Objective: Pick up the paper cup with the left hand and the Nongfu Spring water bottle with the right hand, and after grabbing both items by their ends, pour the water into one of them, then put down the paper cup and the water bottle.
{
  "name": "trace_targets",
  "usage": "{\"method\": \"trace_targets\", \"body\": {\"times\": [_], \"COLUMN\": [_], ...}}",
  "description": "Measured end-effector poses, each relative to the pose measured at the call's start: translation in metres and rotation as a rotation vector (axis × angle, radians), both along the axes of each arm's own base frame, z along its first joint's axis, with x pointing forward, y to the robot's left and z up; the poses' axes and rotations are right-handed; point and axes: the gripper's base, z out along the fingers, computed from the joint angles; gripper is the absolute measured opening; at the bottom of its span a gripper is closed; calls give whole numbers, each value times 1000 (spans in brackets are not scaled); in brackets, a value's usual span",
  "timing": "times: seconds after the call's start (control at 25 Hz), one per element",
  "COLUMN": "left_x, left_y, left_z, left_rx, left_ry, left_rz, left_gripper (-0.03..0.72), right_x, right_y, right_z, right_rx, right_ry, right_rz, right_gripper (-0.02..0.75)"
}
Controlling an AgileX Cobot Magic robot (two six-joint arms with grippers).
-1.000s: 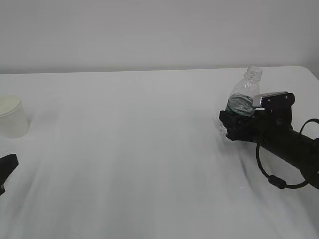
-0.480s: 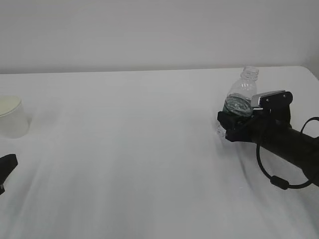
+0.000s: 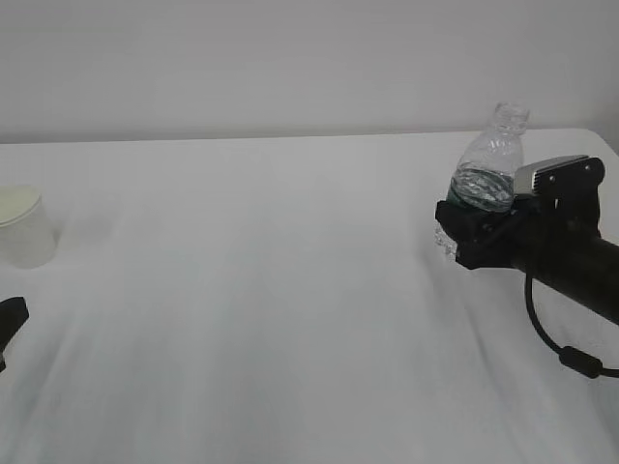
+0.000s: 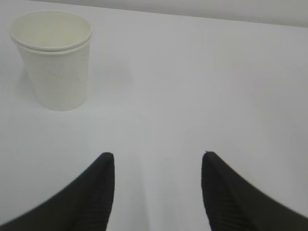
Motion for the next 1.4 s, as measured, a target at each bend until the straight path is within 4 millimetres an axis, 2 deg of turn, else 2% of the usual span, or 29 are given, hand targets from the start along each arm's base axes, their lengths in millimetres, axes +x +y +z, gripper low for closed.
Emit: {"method": "trace_targets", "body": {"times": [0.2, 0.28, 0.44, 0.56, 0.76, 1.08, 1.4], "left_x": [0, 0, 1, 4, 21, 48, 83], "left_y": [0, 2, 9, 15, 18, 19, 20], "left_z": [0, 0, 0, 1, 5, -15, -14], "left_rx": [0, -2, -10, -16, 22, 37, 32], "left_ry": [0, 0, 0, -8, -48, 11, -50], "left_rz": [4, 22, 112, 184, 208, 213, 220], "left_gripper": [412, 440, 604, 655, 659, 602, 594], "right_x": [-25, -36, -59, -73, -80, -82, -81], "right_y": [-1, -2, -3, -3, -3, -1, -3], "right_z": [20, 25, 34, 37, 39, 46, 47], "right_rx": [-1, -1, -1, -3, -5, -14, -6], "right_ry": [-19, -20, -18, -13, -16, -45, -46], "right_rz": [0, 0, 1, 3, 7, 39, 14], "right_gripper": [437, 437, 437, 437, 437, 437, 437]}}
